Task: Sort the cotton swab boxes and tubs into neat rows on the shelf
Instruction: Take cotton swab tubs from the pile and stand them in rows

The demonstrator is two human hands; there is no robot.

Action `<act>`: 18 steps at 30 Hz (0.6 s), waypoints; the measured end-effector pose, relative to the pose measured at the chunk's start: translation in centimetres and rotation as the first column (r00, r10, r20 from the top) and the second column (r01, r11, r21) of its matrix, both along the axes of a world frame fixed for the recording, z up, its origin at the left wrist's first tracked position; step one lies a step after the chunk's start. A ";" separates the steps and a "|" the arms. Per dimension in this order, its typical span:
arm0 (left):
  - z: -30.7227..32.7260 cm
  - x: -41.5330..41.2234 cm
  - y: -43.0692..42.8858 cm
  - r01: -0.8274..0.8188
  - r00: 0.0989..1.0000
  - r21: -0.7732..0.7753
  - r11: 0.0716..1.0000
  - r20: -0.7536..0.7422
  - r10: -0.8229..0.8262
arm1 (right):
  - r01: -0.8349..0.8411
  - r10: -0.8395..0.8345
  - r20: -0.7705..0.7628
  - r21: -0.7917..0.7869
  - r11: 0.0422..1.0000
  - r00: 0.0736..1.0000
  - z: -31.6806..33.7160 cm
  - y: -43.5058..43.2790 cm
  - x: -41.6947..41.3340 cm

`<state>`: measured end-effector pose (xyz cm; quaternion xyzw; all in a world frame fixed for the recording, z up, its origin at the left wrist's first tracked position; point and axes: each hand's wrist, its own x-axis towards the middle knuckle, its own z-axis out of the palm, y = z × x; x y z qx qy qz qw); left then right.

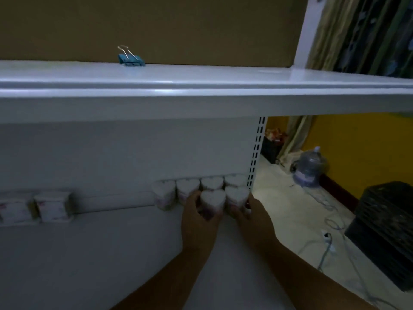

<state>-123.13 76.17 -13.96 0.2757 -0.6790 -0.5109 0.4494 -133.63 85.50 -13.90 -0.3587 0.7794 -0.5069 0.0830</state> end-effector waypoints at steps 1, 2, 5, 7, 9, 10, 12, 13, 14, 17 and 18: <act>-0.4 -0.2 -0.1 -0.013 1.000 -0.019 1.000 0.005 0.013 | -0.004 0.004 -0.008 0.004 1.000 1.000 -0.2 -0.1 -0.2; -0.7 -0.4 -0.2 -0.031 0.999 -0.029 0.999 0.017 0.031 | 0.007 -0.006 -0.035 0.021 1.000 0.999 -0.3 -0.2 -0.4; -1.1 -0.6 -0.1 -0.082 0.993 -0.061 0.995 0.085 0.087 | 0.044 -0.040 -0.082 0.043 0.998 0.996 -0.5 -0.3 -0.8; -1.1 -0.6 0.1 -0.096 0.985 -0.087 0.992 0.132 0.107 | 0.042 -0.039 -0.061 0.052 0.998 0.997 -0.7 -0.3 -1.1; -1.1 -0.6 0.1 -0.099 0.979 -0.103 0.990 0.165 0.116 | 0.037 -0.036 -0.038 0.038 0.999 0.999 -1.0 -0.3 -1.1; -1.1 -0.6 0.1 -0.103 0.976 -0.107 0.989 0.179 0.121 | 0.040 -0.040 -0.023 0.005 0.999 0.999 -1.2 -0.3 -1.0; -1.3 -0.6 0.1 -0.110 0.975 -0.098 0.989 0.185 0.126 | 0.052 -0.052 0.009 -0.042 0.998 0.999 -1.6 -0.3 -1.0; -1.3 -0.7 0.1 -0.113 0.974 -0.091 0.989 0.188 0.128 | 0.048 -0.047 0.024 -0.049 0.998 0.999 -1.6 -0.3 -1.0; -1.3 -0.7 0.1 -0.115 0.973 -0.085 0.990 0.192 0.129 | 0.030 -0.027 0.042 -0.067 0.997 0.999 -1.7 -0.4 -1.0; -0.8 -0.9 -0.1 -0.106 0.976 -0.058 0.993 0.186 0.115 | 0.022 -0.019 0.042 -0.081 0.996 0.999 -1.1 -0.7 -0.8; -0.5 -0.8 -0.1 -0.102 0.978 -0.045 0.994 0.179 0.108 | 0.029 -0.025 0.052 -0.065 0.997 0.998 -1.0 -0.7 -0.7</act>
